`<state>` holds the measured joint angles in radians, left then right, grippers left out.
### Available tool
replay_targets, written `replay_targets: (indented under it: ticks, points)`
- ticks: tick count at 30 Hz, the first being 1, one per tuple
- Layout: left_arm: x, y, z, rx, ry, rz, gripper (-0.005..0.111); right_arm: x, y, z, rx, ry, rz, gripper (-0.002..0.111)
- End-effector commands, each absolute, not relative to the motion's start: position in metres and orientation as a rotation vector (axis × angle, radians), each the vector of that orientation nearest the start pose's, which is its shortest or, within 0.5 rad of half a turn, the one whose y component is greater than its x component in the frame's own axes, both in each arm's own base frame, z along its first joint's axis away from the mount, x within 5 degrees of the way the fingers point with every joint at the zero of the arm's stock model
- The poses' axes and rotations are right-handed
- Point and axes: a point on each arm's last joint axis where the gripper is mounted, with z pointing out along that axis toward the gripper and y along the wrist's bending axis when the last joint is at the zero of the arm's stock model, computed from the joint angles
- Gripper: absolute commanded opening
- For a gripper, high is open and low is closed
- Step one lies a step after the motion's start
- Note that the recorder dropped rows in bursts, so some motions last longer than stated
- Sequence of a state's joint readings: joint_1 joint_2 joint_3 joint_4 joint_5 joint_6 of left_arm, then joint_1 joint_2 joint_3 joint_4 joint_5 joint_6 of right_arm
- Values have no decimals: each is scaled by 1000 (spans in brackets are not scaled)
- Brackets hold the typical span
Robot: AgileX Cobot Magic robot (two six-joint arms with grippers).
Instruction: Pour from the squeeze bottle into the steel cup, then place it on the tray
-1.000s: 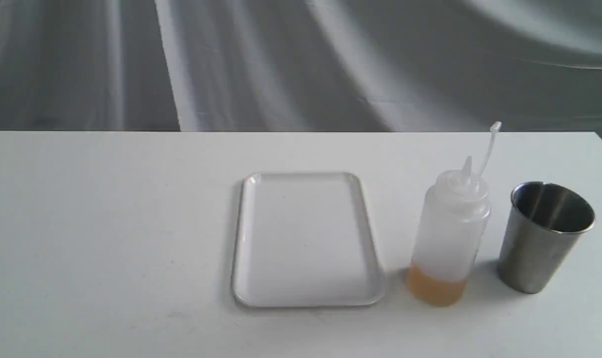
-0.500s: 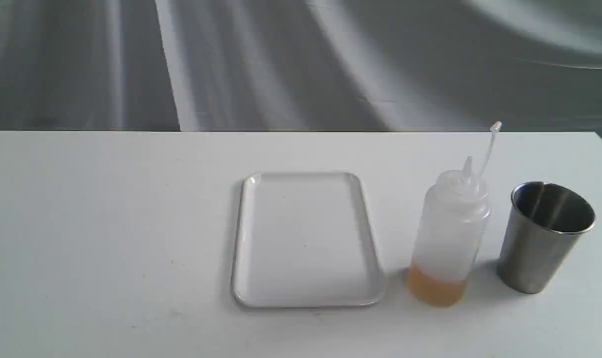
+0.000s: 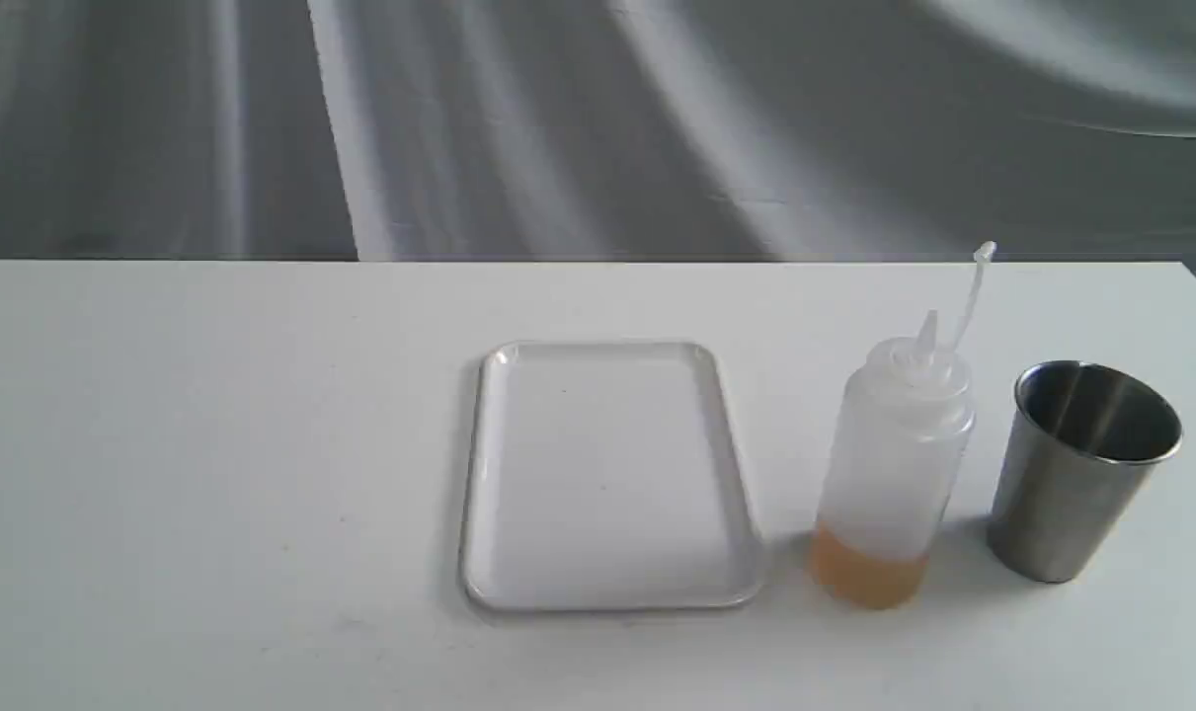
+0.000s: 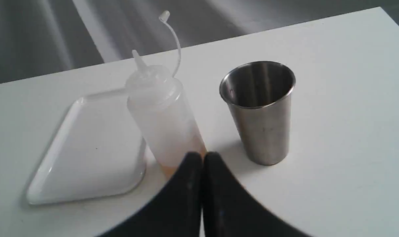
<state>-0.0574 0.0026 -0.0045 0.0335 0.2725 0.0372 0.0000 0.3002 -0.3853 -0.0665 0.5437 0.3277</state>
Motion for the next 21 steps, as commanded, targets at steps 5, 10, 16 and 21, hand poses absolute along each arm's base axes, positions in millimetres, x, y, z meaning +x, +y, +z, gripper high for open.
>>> replay_targets:
  ticks: [5,10,16,21]
  points:
    - [55,-3,189,106,1746,9,0,110,-5,301,282,2016,97,0]
    - [55,-3,189,106,1746,9,0,131,-5,306,245,2015,66,0]
    - [55,-3,189,107,1746,10,0,149,9,309,91,1942,105,0]
    - [55,-3,189,107,1746,10,0,162,27,303,-48,1953,148,0]
